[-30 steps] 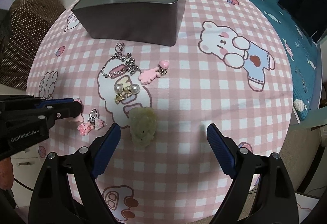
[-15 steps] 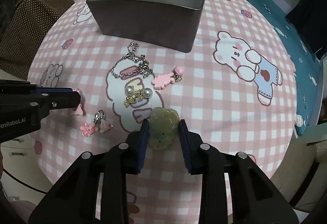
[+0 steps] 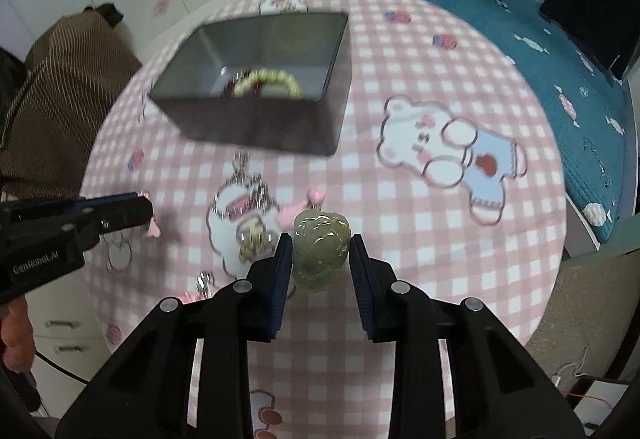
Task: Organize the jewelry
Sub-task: 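Carry the jade pendant into the grey tray with the right gripper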
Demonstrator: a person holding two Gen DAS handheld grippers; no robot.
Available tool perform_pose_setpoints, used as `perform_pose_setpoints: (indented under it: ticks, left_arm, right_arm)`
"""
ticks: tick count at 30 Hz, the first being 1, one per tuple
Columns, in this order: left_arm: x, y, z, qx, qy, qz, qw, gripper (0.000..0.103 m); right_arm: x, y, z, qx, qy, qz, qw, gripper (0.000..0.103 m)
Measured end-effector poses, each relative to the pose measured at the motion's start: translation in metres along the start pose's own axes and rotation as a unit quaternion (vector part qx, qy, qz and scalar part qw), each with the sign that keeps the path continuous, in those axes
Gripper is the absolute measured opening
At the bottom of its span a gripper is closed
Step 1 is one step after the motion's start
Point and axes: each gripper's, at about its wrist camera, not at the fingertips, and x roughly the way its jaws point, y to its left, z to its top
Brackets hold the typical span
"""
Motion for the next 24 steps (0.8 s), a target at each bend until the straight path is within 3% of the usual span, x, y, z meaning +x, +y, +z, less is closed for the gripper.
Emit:
perform_pose_setpoints:
  ticks: [14,24]
  left_arm:
    - [-0.023,-0.019,0.044,0.030,-0.052,0.003,0.9982,0.010]
    - [-0.017,-0.018,0.072,0.032,-0.060,-0.004,0.9977,0.010]
  right_arm:
    - [-0.030,0.016,0.050,-0.012,-0.052,0.012,0.998,0.028]
    - [-0.015,0.025,0.076,-0.025,-0.054,0.021,0.998,0.028]
